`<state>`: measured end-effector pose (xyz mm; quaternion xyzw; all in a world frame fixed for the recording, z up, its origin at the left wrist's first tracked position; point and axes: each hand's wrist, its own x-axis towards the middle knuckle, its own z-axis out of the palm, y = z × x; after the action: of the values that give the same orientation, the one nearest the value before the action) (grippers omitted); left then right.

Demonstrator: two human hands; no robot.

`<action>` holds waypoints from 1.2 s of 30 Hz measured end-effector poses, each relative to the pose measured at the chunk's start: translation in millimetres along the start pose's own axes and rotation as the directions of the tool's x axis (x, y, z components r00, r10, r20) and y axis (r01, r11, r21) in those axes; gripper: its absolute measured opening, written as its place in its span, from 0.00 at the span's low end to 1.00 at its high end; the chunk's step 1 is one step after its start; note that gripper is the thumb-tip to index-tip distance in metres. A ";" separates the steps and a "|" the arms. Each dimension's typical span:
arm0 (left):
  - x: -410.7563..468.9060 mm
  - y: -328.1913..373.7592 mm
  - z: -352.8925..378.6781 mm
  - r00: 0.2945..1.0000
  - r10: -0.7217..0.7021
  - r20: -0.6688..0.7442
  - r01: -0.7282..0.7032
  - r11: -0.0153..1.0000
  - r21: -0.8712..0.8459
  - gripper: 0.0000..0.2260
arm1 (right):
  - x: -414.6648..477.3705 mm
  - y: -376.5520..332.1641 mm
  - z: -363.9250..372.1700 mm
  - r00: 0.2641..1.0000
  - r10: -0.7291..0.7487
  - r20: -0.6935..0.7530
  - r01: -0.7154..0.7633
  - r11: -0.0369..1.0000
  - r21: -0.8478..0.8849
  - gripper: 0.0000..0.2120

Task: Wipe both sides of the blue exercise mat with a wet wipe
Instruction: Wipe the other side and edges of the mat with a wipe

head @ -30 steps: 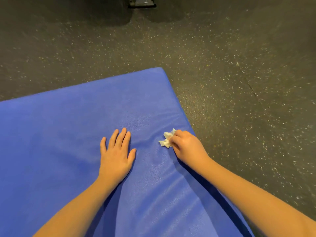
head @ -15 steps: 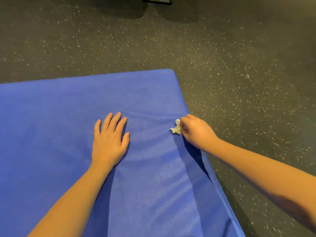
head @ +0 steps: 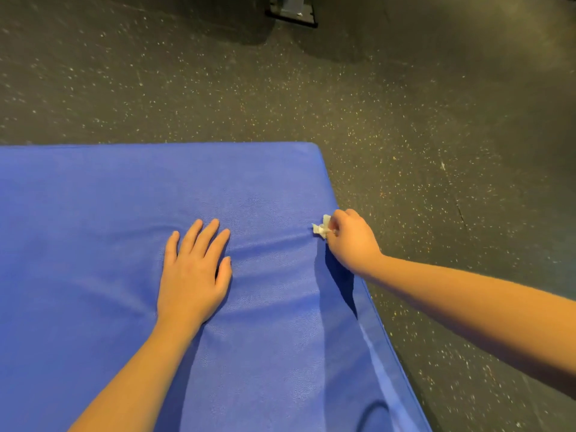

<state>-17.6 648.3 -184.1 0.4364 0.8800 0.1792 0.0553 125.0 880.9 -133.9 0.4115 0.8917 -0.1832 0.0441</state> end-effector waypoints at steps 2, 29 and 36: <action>0.7 -0.5 0.4 1.000 0.005 -0.013 -0.005 1.000 -0.005 0.23 | -14.7 -2.0 15.4 0.995 0.014 -0.101 -0.006 0.997 0.083 0.04; 43.4 -5.4 5.9 0.981 -0.130 -0.144 0.131 0.991 -0.006 0.21 | 4.9 -38.8 31.8 0.864 -0.494 -0.097 0.503 0.856 0.118 0.05; 39.8 -5.1 5.2 0.978 -0.143 -0.154 0.139 0.990 -0.037 0.22 | 18.4 -43.8 39.8 0.929 -0.299 -0.218 0.332 0.933 0.136 0.04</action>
<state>-44.4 678.2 -188.5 0.3570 0.9078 0.2200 0.0044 77.2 853.6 -162.4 0.2803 0.9275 -0.2224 -0.1085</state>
